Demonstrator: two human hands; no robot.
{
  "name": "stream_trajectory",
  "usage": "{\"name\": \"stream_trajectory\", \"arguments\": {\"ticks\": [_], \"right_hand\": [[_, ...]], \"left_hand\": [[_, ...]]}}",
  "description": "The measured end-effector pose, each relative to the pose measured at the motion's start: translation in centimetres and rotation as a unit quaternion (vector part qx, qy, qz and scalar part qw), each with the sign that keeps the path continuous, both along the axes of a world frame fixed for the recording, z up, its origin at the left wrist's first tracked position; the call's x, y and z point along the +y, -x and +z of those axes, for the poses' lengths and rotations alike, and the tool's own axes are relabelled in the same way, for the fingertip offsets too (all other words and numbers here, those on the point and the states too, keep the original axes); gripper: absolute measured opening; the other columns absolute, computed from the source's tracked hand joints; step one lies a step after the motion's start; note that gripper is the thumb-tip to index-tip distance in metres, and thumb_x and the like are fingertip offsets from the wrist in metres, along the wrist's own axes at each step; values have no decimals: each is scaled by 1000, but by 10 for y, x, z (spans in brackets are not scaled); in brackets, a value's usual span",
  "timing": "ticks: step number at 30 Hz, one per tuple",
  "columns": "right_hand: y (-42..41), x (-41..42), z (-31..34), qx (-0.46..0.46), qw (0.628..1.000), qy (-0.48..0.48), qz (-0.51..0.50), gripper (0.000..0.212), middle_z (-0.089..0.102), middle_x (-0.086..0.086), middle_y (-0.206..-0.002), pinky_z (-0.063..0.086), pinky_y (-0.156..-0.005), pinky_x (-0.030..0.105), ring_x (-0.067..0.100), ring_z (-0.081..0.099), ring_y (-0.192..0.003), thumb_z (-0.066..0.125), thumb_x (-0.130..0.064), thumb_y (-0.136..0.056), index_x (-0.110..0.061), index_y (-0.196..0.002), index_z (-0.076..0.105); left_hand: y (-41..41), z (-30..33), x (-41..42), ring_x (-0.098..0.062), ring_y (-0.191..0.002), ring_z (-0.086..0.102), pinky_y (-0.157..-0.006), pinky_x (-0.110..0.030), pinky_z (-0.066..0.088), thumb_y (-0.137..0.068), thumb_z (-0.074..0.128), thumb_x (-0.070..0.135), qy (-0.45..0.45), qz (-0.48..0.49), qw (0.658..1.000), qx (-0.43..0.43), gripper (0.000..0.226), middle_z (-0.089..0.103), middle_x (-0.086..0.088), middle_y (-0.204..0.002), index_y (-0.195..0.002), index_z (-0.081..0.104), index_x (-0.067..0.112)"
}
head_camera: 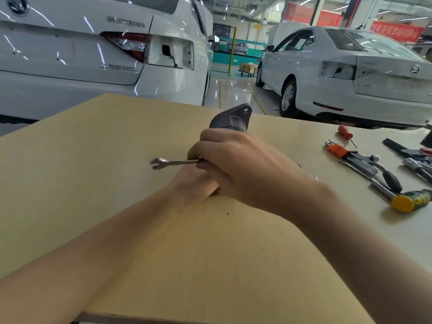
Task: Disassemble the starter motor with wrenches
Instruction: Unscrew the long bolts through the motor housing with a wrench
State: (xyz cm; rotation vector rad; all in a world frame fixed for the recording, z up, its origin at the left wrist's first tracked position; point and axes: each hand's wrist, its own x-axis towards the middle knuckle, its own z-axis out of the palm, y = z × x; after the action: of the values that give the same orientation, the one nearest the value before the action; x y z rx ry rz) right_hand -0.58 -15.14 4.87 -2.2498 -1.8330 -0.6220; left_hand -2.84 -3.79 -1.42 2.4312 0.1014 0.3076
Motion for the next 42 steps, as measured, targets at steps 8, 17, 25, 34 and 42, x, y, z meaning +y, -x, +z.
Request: {"name": "stream_trajectory", "arguments": {"ticks": [8, 17, 25, 34, 42], "right_hand": [[6, -35, -25, 549, 650, -524, 46, 12, 66, 1, -75, 52, -62, 23, 11, 60, -65, 52, -3, -94, -9, -86, 57], [7, -44, -47, 783, 240, -574, -6, 11, 69, 15, -71, 60, -65, 25, 20, 72, -64, 52, 7, -89, -1, -84, 56], [10, -50, -48, 804, 197, -560, -16, 23, 72, 19, -82, 60, -67, 30, 23, 74, -72, 60, 6, -68, 2, -90, 58], [12, -47, -49, 743, 309, -593, -20, 4, 69, 14, -77, 59, -61, 24, 19, 72, -69, 57, 2, -88, 0, -85, 58], [4, -13, -1, 304, 858, -408, -71, 16, 67, -3, -79, 53, -73, 26, 5, 63, -74, 65, -3, -87, -13, -99, 66]], "left_hand": [[-11, -5, 8, 4, -79, 67, -50, -15, 49, -37, 93, 58, 309, -54, 948, -49, 131, 61, 13, -112, -145, 21, 41], [-7, 0, 1, -2, -75, 64, -50, -21, 49, -52, 78, 60, 341, -23, 939, -43, 118, 60, 6, -118, -151, 16, 37], [-4, 3, 0, -7, -99, 65, -53, -26, 53, -54, 71, 62, 348, -27, 936, -46, 118, 60, 8, -121, -152, 16, 29], [-11, -4, 3, -11, -100, 64, -52, -26, 51, -57, 74, 65, 337, -24, 940, -53, 111, 60, 8, -120, -149, 20, 35], [-13, -6, 6, -6, -80, 66, -53, -22, 51, -56, 71, 62, 309, -32, 949, -54, 100, 62, 6, -109, -142, 28, 38]]}}
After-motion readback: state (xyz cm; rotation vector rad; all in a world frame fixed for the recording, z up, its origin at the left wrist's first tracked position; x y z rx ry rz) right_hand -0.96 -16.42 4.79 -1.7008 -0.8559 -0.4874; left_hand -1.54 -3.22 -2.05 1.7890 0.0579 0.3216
